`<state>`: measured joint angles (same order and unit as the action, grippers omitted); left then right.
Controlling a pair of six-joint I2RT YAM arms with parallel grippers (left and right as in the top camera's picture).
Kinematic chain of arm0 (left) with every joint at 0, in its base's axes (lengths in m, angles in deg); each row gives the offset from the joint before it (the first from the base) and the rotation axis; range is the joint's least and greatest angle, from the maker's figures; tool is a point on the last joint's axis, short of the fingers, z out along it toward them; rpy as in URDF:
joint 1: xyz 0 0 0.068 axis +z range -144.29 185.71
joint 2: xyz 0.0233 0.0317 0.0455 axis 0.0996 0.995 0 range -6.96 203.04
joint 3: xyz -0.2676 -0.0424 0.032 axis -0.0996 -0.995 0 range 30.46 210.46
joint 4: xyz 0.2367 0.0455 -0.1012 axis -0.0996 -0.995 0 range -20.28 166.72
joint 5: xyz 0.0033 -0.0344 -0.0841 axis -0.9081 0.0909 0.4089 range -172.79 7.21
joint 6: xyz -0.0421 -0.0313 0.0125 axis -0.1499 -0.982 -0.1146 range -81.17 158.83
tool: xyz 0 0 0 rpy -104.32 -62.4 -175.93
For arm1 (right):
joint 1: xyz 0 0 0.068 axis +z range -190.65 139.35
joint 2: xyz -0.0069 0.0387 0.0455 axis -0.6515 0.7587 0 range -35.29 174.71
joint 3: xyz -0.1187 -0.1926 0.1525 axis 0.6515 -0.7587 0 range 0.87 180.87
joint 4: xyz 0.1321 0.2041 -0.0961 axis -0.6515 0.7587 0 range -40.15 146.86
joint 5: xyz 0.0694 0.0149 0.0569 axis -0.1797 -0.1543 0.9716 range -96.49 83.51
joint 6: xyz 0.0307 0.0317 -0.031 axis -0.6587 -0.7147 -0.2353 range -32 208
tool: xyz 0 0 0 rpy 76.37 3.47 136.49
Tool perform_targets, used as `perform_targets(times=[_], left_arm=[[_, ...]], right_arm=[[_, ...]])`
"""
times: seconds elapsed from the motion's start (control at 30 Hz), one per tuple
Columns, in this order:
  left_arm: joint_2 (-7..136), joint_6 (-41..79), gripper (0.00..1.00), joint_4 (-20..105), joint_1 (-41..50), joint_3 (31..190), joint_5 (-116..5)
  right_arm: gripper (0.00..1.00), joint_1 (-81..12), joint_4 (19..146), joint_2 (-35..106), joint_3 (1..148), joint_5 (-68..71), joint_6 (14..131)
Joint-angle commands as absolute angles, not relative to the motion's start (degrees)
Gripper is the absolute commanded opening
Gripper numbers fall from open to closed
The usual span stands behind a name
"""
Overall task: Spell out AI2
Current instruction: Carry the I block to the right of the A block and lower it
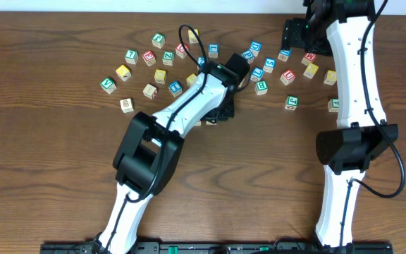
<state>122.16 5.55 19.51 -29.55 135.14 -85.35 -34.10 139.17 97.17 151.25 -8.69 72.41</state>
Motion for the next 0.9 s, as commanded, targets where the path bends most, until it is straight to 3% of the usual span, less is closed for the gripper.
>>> perform_targets(times=[0.0,0.87], left_arm=[[123.1,4.22,0.3,20.06,-29.29,134.7,-86.73],[123.47,2.73,0.3,24.75,-27.72,129.94,-86.05]], right_arm=[[0.83,-34.35,139.44,95.86,152.26,-9.15,73.52],[0.84,-34.24,139.72,95.86,152.24,-9.15,73.55]])
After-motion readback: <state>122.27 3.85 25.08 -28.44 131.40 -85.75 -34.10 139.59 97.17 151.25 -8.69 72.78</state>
